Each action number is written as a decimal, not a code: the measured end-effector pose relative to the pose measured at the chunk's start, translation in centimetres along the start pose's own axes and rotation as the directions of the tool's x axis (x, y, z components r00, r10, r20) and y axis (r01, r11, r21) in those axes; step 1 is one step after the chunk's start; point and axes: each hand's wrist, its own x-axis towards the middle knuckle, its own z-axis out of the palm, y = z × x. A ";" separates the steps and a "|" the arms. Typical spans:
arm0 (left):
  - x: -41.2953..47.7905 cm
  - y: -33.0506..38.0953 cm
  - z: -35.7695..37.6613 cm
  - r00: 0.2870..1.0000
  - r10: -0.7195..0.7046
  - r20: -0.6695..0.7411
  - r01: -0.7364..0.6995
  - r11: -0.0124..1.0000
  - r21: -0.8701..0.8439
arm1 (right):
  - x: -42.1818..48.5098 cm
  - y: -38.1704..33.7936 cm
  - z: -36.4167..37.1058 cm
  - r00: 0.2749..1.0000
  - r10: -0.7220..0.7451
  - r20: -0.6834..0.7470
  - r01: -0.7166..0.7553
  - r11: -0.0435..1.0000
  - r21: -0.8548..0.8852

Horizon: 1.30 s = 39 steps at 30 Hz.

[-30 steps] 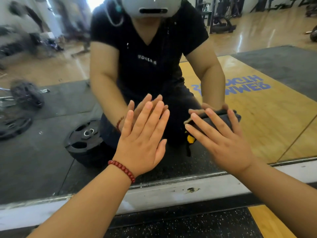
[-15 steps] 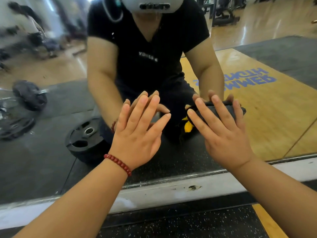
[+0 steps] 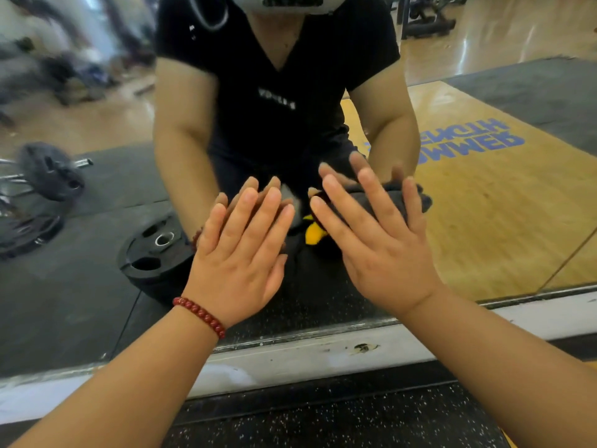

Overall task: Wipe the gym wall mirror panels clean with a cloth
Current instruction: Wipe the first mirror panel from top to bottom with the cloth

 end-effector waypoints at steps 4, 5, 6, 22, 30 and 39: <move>-1.3 0.6 1.1 0.999 0.053 0.001 -0.053 0.998 0.020 | -6.2 -0.2 1.5 0.959 -0.231 0.163 0.251 0.962 -0.112; -1.4 0.6 1.1 0.998 0.055 -0.004 -0.055 0.998 0.025 | -7.6 -0.1 1.3 0.933 -0.273 0.233 0.307 0.943 -0.125; -1.4 0.6 1.2 0.998 0.058 -0.004 -0.058 0.998 0.027 | -8.0 -0.1 1.1 0.922 -0.280 0.266 0.321 0.939 -0.124; -0.5 3.7 1.2 0.999 0.032 0.013 -0.031 0.997 -0.074 | -4.3 1.0 0.6 0.997 -0.020 0.074 0.024 0.998 -0.051; 0.7 5.4 2.3 0.999 0.032 -0.012 -0.033 0.992 -0.122 | -9.0 2.9 0.4 0.982 -0.002 0.188 0.012 0.999 -0.051; -1.4 3.5 2.2 0.999 0.012 -0.031 -0.013 0.998 -0.055 | -11.4 1.0 2.2 0.949 -0.200 0.245 0.221 0.973 -0.062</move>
